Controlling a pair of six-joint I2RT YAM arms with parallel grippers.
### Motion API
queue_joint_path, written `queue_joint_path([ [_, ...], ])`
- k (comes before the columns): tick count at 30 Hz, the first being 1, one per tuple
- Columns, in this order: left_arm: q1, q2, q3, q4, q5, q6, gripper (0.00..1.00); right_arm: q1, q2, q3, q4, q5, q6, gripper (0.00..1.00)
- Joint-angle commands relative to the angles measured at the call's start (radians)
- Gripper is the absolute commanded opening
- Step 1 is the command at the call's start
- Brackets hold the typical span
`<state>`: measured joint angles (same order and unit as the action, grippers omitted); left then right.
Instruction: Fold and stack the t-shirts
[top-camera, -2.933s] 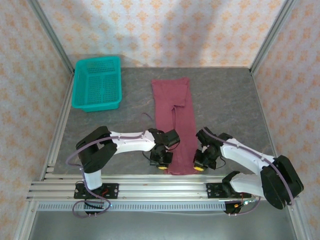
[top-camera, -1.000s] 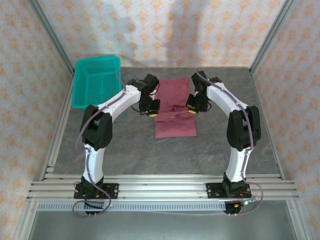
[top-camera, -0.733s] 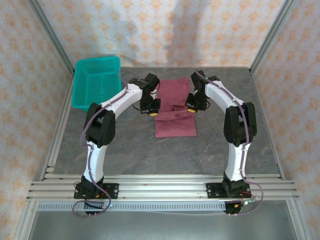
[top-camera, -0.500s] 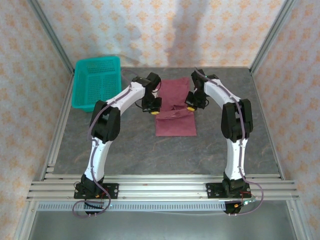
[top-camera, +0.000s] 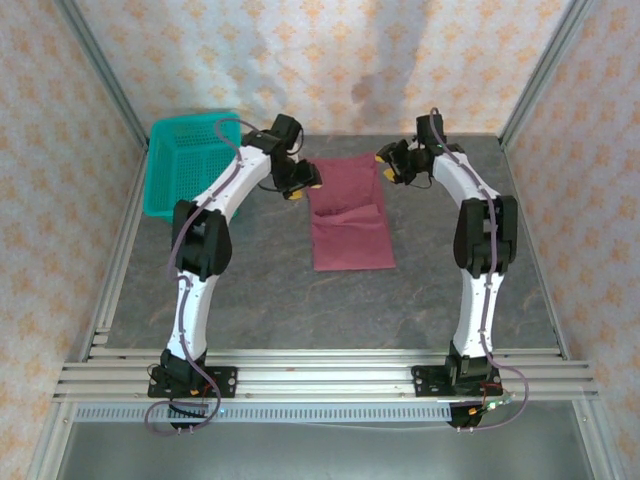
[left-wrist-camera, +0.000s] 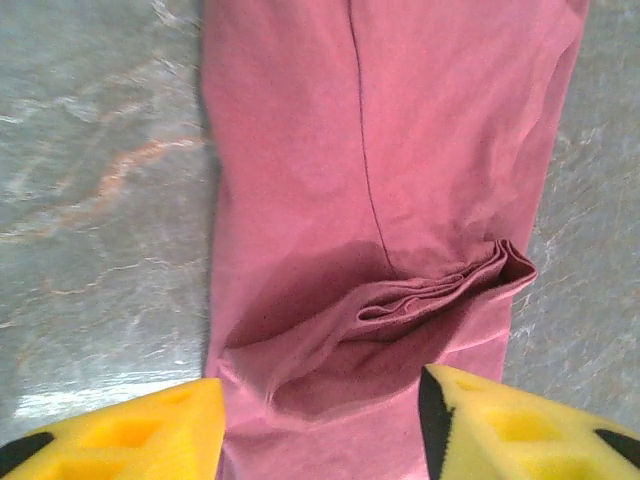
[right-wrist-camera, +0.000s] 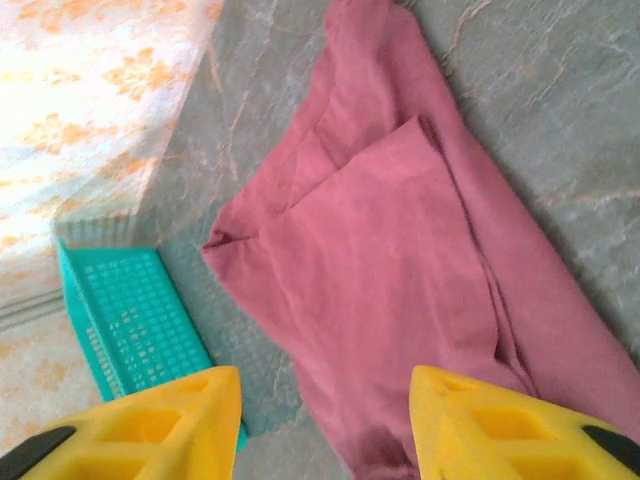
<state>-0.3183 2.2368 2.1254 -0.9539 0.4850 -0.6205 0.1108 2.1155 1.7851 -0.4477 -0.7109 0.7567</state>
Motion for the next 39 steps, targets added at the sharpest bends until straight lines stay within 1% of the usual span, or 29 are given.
queue_joint_path([
  [1, 0.0, -0.142, -0.07, 0.008, -0.019, 0.002, 0.57, 0.013, -0.162, -0.093, -0.07, 0.007, -0.086, 0.49],
  [4, -0.009, -0.22, -0.201, 0.025, -0.002, 0.021, 0.59, 0.013, -0.271, -0.252, -0.059, 0.009, -0.128, 0.51],
  [6, -0.023, -0.275, -0.3, 0.037, -0.007, 0.038, 0.6, 0.013, -0.342, -0.354, -0.059, 0.013, -0.16, 0.56],
  [8, -0.04, -0.36, -0.43, 0.091, 0.006, 0.049, 0.61, 0.015, -0.422, -0.468, -0.058, 0.018, -0.191, 0.62],
  [11, -0.075, -0.456, -0.602, 0.154, 0.009, 0.053, 0.63, 0.015, -0.512, -0.606, -0.095, 0.039, -0.238, 0.65],
  [13, -0.102, -0.508, -0.717, 0.206, 0.036, 0.036, 0.63, 0.015, -0.567, -0.701, -0.115, 0.046, -0.259, 0.66],
  [15, -0.131, -0.549, -0.802, 0.24, 0.027, 0.008, 0.64, 0.015, -0.613, -0.782, -0.115, 0.051, -0.261, 0.66],
  [19, -0.173, -0.589, -0.96, 0.389, 0.053, -0.115, 0.64, 0.016, -0.659, -0.905, -0.07, 0.042, -0.244, 0.66],
  [24, -0.211, -0.557, -1.021, 0.521, 0.057, -0.226, 0.64, 0.031, -0.636, -0.958, 0.0, 0.014, -0.212, 0.65],
  [28, -0.215, -0.523, -1.034, 0.579, 0.053, -0.285, 0.63, 0.036, -0.601, -0.972, 0.057, -0.002, -0.176, 0.64],
  [32, -0.215, -0.497, -1.029, 0.61, 0.047, -0.309, 0.63, 0.041, -0.57, -0.984, 0.105, -0.01, -0.147, 0.63],
  [39, -0.22, -0.445, -1.019, 0.608, 0.053, -0.325, 0.6, 0.053, -0.538, -0.995, 0.124, 0.0, -0.131, 0.62],
])
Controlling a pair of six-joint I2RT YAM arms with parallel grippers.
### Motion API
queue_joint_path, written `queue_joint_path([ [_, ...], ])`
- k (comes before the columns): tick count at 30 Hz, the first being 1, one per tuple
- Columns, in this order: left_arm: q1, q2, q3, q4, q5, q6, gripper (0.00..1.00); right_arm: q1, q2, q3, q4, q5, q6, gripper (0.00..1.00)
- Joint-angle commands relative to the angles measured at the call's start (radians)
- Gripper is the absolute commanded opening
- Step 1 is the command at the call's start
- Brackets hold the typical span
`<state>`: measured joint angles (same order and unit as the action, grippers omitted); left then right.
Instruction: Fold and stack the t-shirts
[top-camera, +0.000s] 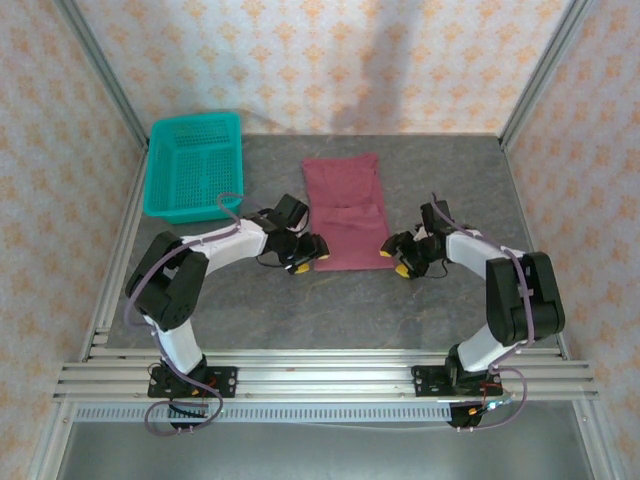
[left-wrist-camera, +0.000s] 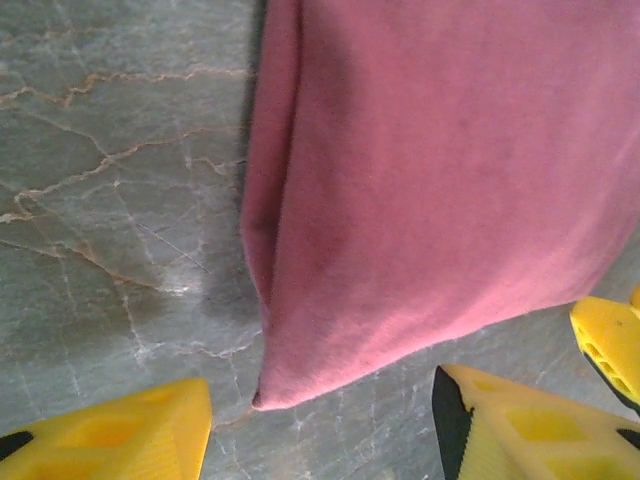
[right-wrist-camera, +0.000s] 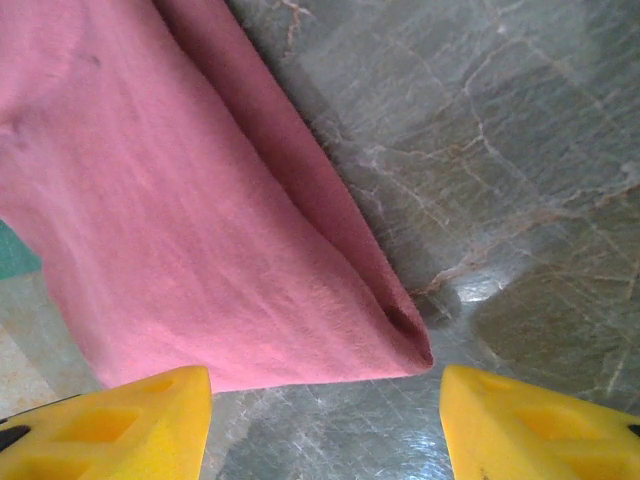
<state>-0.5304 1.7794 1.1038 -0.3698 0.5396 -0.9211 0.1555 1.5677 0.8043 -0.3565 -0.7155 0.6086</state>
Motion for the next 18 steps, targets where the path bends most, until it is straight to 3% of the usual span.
queue_joint_path([
  [1, -0.008, 0.018, 0.002, 0.034, 0.001, -0.028, 0.59, 0.009, 0.015, -0.014, 0.037, 0.004, 0.018, 0.62],
  [10, -0.023, 0.098, 0.058, 0.083, 0.014, -0.059, 0.53, 0.012, 0.065, 0.015, 0.044, 0.017, 0.027, 0.58],
  [18, -0.031, 0.189, 0.118, 0.074, 0.003, -0.064, 0.42, 0.013, 0.123, 0.053, 0.083, 0.018, 0.053, 0.46],
])
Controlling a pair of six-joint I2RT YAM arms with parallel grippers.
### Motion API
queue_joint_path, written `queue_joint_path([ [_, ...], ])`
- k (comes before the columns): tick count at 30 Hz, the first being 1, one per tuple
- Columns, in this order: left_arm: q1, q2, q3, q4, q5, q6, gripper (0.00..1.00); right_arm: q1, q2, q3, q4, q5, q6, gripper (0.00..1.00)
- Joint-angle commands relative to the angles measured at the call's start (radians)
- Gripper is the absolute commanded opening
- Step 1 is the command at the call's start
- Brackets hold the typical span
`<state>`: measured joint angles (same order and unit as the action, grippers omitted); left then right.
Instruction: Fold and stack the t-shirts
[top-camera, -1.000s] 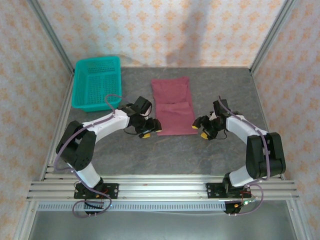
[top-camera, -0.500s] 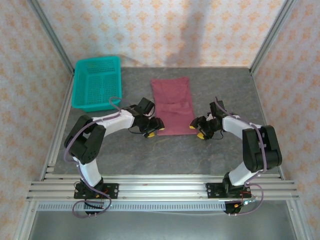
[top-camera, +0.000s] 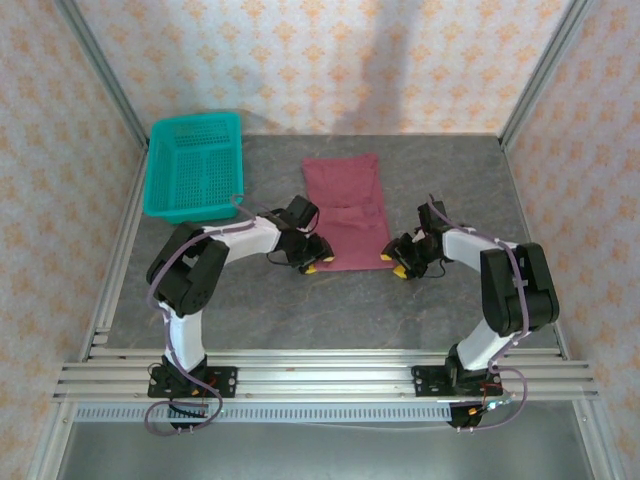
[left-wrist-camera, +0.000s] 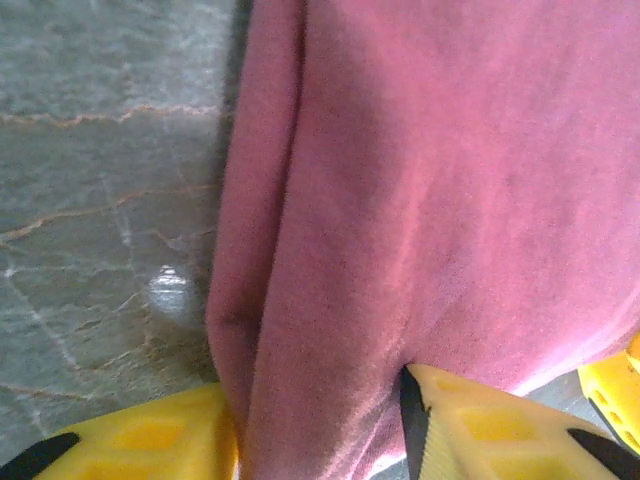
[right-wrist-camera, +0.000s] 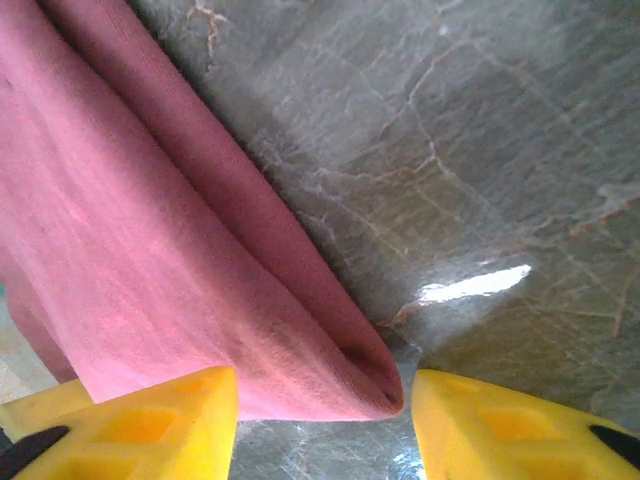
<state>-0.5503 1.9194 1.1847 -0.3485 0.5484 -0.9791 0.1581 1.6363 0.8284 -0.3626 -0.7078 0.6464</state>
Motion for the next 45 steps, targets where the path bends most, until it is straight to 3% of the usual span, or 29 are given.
queue_joint_path([
  [1, -0.011, 0.055, 0.042, 0.048, -0.01, -0.006, 0.39, 0.011, 0.061, 0.035, 0.097, 0.006, 0.02, 0.44],
  [8, -0.008, 0.071, 0.109, -0.057, -0.064, 0.038, 0.13, 0.015, 0.079, 0.09, 0.066, 0.006, 0.023, 0.06],
  [10, -0.009, 0.061, 0.12, -0.088, -0.084, 0.056, 0.07, 0.016, 0.066, 0.088, 0.054, 0.005, 0.025, 0.0],
  [13, -0.009, 0.032, 0.126, -0.152, -0.112, 0.096, 0.0, 0.015, 0.027, 0.08, 0.028, 0.001, 0.027, 0.0],
  [20, -0.012, -0.093, 0.051, -0.23, -0.163, 0.141, 0.0, 0.028, -0.103, 0.027, -0.055, 0.007, 0.038, 0.0],
  [27, -0.044, -0.229, -0.042, -0.285, -0.196, 0.144, 0.0, 0.105, -0.276, -0.067, -0.142, 0.01, 0.097, 0.0],
  [33, -0.147, -0.363, -0.095, -0.364, -0.217, 0.109, 0.0, 0.209, -0.528, -0.14, -0.276, 0.03, 0.194, 0.0],
  [38, -0.225, -0.476, -0.167, -0.38, -0.223, 0.026, 0.0, 0.221, -0.707, -0.16, -0.421, 0.029, 0.241, 0.0],
  [45, -0.25, -0.602, -0.161, -0.441, -0.255, -0.015, 0.0, 0.221, -0.785, -0.077, -0.542, 0.035, 0.245, 0.0],
])
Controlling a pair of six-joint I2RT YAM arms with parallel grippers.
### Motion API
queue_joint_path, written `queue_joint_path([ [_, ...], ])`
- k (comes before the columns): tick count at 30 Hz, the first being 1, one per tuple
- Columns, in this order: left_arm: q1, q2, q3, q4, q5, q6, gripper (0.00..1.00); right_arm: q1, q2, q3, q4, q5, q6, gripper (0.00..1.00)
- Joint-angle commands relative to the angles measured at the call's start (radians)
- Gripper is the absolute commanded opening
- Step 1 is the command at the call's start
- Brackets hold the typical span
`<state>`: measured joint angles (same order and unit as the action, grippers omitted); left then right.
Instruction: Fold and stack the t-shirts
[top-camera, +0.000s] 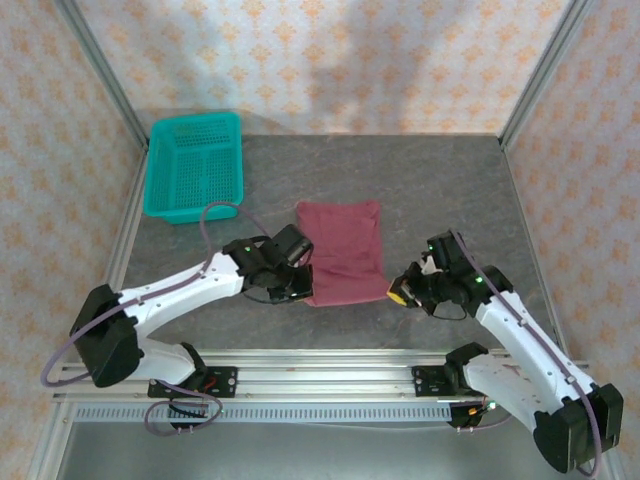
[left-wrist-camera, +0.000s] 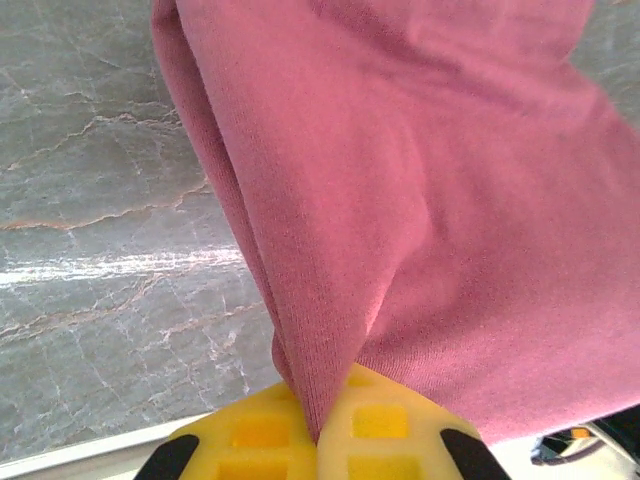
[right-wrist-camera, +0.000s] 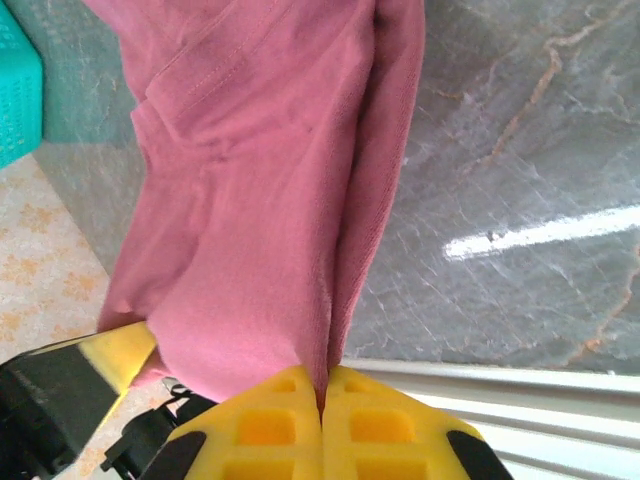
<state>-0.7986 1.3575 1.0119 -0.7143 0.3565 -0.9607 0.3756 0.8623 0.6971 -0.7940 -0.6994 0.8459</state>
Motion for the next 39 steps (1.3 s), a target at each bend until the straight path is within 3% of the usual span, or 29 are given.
queue_joint_path([
  [1, 0.0, -0.04, 0.021, -0.075, -0.06, -0.032, 0.0, 0.004, -0.008, 0.066, -0.111, 0.028, 0.045, 0.0],
  [7, 0.012, 0.011, 0.086, -0.035, -0.005, -0.033, 0.0, 0.004, 0.087, 0.196, -0.102, 0.049, -0.007, 0.0],
  [21, 0.184, 0.073, 0.228, -0.058, 0.1, 0.055, 0.0, -0.022, 0.448, 0.536, -0.068, 0.076, -0.182, 0.0],
  [39, 0.353, 0.317, 0.411, -0.073, 0.177, 0.179, 0.0, -0.125, 0.776, 0.78, -0.078, 0.03, -0.311, 0.0],
])
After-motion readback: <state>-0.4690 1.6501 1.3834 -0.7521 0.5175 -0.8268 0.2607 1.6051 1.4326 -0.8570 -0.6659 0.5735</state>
